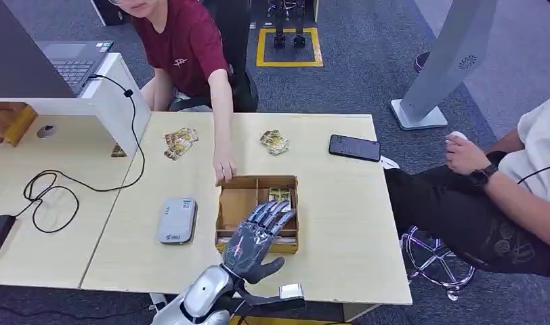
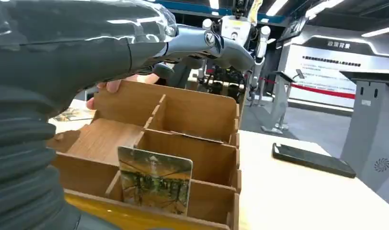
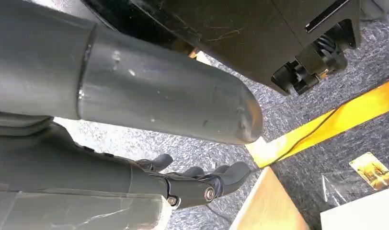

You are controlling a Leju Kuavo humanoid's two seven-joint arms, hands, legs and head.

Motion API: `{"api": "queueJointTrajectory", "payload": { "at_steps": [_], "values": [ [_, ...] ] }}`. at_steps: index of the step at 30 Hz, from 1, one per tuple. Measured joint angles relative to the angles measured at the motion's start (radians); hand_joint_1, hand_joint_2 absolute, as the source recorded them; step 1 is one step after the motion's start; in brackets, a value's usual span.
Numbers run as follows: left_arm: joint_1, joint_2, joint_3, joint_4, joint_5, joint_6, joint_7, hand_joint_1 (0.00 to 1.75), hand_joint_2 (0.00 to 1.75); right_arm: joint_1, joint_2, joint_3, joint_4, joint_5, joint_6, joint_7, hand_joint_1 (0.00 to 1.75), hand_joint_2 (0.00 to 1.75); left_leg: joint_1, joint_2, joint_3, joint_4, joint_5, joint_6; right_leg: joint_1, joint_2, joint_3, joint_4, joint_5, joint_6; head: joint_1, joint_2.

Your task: Pass the card to the sensor for recognition and then transmit it.

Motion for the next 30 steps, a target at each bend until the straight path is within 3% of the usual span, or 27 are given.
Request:
{"api": "queueJointTrajectory", "payload": {
  "at_steps": [21,30],
  "values": [
    [-0.009,-0.011,-0.003,0.002,0.018,-0.011,0.000,0.00,1.75,-0.001,0.000,0.006,0.000,-0.006,0.004,0.000,0.00,0.00,0.000,0.000,0.000,0.000,0.000,0.000,0.000,0.000,0.000,0.000,0.000,0.000,0.000,0.000],
    [-0.045,-0.012,-0.003,0.051,0.042,0.014,0.003,0.00,1.75,-0.003,0.000,0.014,-0.001,-0.011,0.010,-0.002,0.00,0.00,0.000,0.000,0.000,0.000,0.000,0.000,0.000,0.000,0.000,0.000,0.000,0.000,0.000,0.000]
  ]
}}
